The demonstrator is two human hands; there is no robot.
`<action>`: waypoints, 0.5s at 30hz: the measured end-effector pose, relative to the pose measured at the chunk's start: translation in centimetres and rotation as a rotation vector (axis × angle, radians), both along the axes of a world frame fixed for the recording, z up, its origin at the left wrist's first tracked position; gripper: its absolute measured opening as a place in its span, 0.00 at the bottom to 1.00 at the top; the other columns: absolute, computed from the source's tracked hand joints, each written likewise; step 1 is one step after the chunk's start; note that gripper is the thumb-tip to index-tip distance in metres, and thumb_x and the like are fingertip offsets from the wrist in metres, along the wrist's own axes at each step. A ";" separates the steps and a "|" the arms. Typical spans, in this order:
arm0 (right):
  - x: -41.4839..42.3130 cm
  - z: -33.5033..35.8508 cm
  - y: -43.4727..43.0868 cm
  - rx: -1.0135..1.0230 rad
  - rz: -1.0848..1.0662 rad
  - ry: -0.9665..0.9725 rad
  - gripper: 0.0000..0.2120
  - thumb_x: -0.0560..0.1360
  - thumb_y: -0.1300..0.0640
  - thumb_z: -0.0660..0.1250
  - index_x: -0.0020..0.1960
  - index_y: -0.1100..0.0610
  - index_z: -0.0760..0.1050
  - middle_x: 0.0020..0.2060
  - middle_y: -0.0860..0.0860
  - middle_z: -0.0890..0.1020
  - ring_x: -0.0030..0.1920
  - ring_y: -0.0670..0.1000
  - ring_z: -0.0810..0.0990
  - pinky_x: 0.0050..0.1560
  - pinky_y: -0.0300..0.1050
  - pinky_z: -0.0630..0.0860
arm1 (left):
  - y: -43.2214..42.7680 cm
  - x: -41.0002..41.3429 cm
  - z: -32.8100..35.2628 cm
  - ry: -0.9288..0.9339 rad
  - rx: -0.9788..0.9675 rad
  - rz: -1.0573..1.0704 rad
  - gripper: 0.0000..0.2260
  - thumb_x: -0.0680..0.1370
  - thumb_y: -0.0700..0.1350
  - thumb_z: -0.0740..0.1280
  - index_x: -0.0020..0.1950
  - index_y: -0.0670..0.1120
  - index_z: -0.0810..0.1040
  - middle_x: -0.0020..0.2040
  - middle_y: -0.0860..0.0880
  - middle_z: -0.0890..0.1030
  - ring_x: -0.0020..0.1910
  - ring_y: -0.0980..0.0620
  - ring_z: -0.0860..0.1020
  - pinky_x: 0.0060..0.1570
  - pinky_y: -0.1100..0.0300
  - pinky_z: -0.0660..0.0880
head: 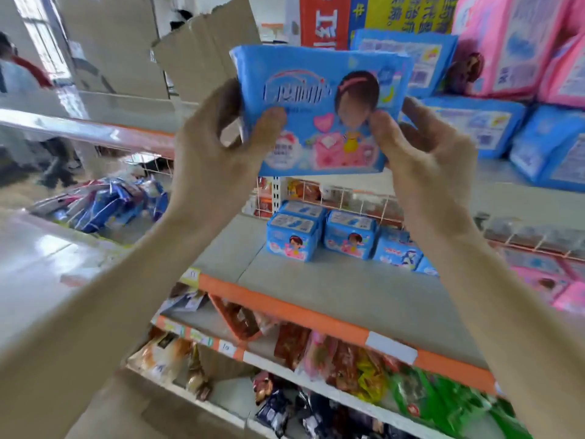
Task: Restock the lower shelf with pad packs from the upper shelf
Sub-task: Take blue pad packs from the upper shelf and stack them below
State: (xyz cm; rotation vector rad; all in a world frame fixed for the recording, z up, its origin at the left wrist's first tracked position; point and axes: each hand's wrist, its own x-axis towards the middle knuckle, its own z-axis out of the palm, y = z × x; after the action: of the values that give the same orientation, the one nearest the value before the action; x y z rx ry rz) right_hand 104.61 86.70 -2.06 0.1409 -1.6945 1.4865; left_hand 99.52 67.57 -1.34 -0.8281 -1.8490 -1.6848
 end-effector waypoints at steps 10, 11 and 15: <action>16.9 -12.0 1.4 0.073 -0.120 -0.097 0.17 0.76 0.58 0.71 0.65 0.58 0.79 0.41 0.31 0.83 0.41 0.30 0.78 0.43 0.26 0.72 | 0.9 14.3 -11.2 -0.186 -0.102 -0.164 0.23 0.79 0.43 0.66 0.73 0.40 0.72 0.65 0.48 0.81 0.66 0.52 0.78 0.65 0.50 0.76; 18.2 -13.0 1.4 0.038 -0.099 -0.121 0.18 0.76 0.58 0.71 0.65 0.58 0.78 0.45 0.34 0.84 0.45 0.32 0.80 0.45 0.28 0.74 | 1.2 15.3 -12.5 -0.194 -0.102 -0.181 0.21 0.79 0.43 0.66 0.72 0.40 0.72 0.64 0.48 0.81 0.65 0.51 0.78 0.65 0.49 0.76; 22.9 -16.5 1.5 0.053 -0.199 -0.167 0.19 0.74 0.50 0.72 0.62 0.57 0.81 0.46 0.38 0.86 0.45 0.40 0.83 0.40 0.38 0.78 | 2.0 19.2 -16.6 -0.215 -0.093 -0.239 0.15 0.80 0.45 0.66 0.67 0.47 0.76 0.58 0.57 0.83 0.59 0.56 0.80 0.56 0.55 0.77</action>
State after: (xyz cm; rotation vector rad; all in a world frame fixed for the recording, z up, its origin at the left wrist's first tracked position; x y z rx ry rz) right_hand 127.56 88.25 -18.57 -0.1244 -1.8239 1.3359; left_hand 118.68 69.61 -17.91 -0.9718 -2.0531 -1.9100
